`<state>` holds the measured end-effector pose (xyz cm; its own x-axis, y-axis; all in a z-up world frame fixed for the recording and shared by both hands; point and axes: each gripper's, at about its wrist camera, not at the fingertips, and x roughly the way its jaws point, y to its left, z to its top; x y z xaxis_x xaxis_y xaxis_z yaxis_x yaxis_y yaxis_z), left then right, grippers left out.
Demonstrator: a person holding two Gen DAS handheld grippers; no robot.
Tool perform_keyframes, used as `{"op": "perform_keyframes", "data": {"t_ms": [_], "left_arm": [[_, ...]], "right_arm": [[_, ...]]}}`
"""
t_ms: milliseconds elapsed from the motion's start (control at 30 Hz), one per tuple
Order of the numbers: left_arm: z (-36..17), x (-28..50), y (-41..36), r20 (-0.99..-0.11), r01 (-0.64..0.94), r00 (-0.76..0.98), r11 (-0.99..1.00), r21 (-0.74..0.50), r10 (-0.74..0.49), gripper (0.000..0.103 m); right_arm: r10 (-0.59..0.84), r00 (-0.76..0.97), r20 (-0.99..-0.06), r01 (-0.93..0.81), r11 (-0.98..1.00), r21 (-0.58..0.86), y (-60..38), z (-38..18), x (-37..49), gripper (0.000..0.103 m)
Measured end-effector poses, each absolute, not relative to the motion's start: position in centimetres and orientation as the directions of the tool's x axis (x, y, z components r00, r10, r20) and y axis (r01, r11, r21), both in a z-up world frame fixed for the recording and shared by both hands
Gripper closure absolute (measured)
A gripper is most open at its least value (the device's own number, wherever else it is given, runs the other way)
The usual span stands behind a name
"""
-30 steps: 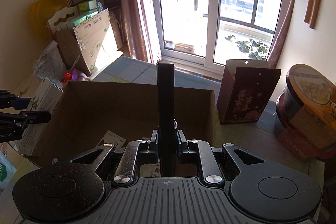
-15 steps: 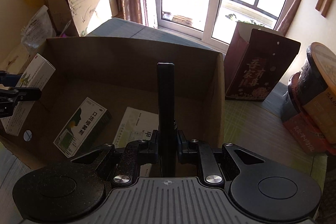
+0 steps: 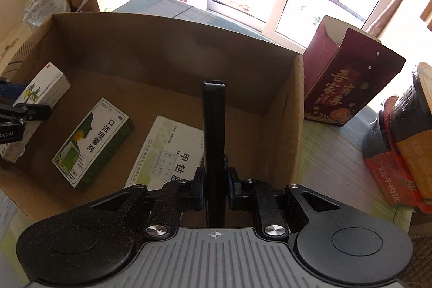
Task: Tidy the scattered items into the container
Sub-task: 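Carry the ointment box and black remote into the cardboard box, then open both tools to release the ointment box and remote in the box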
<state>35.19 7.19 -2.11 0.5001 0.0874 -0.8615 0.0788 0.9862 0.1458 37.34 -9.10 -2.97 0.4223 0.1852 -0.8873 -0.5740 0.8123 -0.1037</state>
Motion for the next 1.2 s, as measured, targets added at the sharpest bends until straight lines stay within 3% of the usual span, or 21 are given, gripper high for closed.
{"op": "perform_keyframes", "data": {"t_ms": [267,700,833,1200], "left_arm": [[-2.8,34.7,6.3,-0.838,0.089,0.526,0.97,0.226,0.147,0.068],[-2.1,34.2,6.8,-0.827,0.085,0.549,0.977,0.194,0.116,0.055],[-1.7,34.0,7.0,-0.822,0.082,0.558,0.978,0.19,0.113,0.055],[-1.1,33.5,6.8,-0.815,0.089,0.571,0.98,0.176,0.095,0.053]], "right_arm": [[0.154,0.419,-0.895,-0.6,0.787,-0.145,-8.5,-3.4,36.6,0.084],[0.081,0.396,-0.915,-0.605,0.772,-0.193,-7.7,-3.8,36.6,0.084],[0.048,0.433,-0.9,-0.582,0.778,-0.238,-7.9,-3.6,37.0,0.084],[0.094,0.446,-0.89,-0.559,0.806,-0.195,-9.5,-1.8,37.1,0.084]]}}
